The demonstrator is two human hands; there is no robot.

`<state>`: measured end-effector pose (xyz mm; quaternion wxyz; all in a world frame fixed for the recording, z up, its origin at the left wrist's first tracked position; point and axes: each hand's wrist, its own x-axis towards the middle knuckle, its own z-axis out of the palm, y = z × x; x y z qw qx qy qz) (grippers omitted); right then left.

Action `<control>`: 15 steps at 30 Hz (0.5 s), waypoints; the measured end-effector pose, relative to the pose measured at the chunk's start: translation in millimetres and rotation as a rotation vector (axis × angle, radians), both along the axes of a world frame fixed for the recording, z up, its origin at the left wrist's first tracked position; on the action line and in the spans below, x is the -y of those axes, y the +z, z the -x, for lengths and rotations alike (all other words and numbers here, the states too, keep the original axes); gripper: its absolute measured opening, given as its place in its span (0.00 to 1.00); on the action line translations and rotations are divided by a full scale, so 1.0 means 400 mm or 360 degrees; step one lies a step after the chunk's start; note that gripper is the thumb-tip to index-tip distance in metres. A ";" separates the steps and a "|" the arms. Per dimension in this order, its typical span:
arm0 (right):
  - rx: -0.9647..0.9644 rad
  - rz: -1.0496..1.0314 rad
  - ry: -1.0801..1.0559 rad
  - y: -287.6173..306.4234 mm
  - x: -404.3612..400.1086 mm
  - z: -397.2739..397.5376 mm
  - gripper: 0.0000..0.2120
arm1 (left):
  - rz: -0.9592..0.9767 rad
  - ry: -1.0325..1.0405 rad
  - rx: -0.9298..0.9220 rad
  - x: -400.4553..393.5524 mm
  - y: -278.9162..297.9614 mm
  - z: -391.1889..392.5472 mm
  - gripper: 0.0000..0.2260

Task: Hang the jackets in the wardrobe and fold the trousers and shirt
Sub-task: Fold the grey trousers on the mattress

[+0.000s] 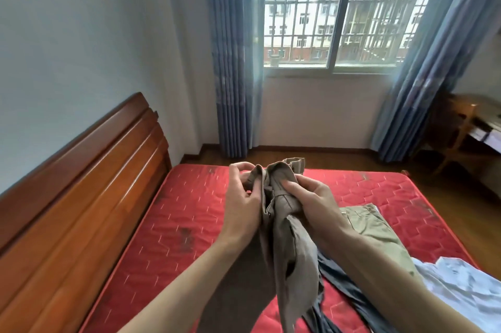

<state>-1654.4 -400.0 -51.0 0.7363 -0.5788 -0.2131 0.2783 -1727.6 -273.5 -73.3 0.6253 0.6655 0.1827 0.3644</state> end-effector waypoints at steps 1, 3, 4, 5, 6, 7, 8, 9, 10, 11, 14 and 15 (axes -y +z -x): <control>-0.0043 -0.0055 0.0003 0.009 0.001 0.001 0.10 | 0.0087 -0.0088 -0.0010 0.013 0.008 0.005 0.12; -0.0113 -0.0162 0.0048 0.028 -0.001 0.006 0.13 | 0.0142 -0.0346 0.0000 0.038 0.017 0.015 0.23; -0.0137 -0.0198 0.0081 0.035 -0.005 0.010 0.14 | 0.0130 -0.0432 0.0016 0.044 0.017 0.013 0.25; -0.0163 -0.0226 0.0129 0.041 -0.008 0.011 0.16 | 0.0116 -0.0465 0.0039 0.045 0.017 0.009 0.25; -0.0188 -0.0245 0.0197 0.042 -0.010 0.008 0.16 | 0.0130 -0.0456 0.0051 0.042 0.015 0.002 0.23; -0.0194 -0.0234 0.0259 0.045 -0.008 0.003 0.16 | 0.0204 -0.0436 0.0054 0.038 0.019 -0.005 0.21; -0.0188 -0.0192 0.0310 0.041 -0.004 -0.009 0.16 | 0.0317 -0.0411 0.0043 0.032 0.026 -0.011 0.19; -0.0161 -0.0126 0.0323 0.035 0.004 -0.025 0.16 | 0.0489 -0.0410 0.0039 0.028 0.033 -0.016 0.18; -0.0107 -0.0078 0.0328 0.027 0.017 -0.045 0.17 | 0.0633 -0.0423 0.0037 0.020 0.035 -0.020 0.16; -0.0013 -0.0044 0.0290 0.018 0.034 -0.068 0.17 | 0.0754 -0.0441 0.0034 0.014 0.040 -0.023 0.14; 0.0321 -0.0067 -0.0224 -0.030 0.106 -0.165 0.17 | 0.0938 -0.0366 -0.0072 -0.019 0.056 -0.036 0.10; 0.0336 -0.0085 -0.0490 -0.047 0.131 -0.202 0.16 | 0.0980 -0.0360 -0.0099 -0.030 0.066 -0.039 0.10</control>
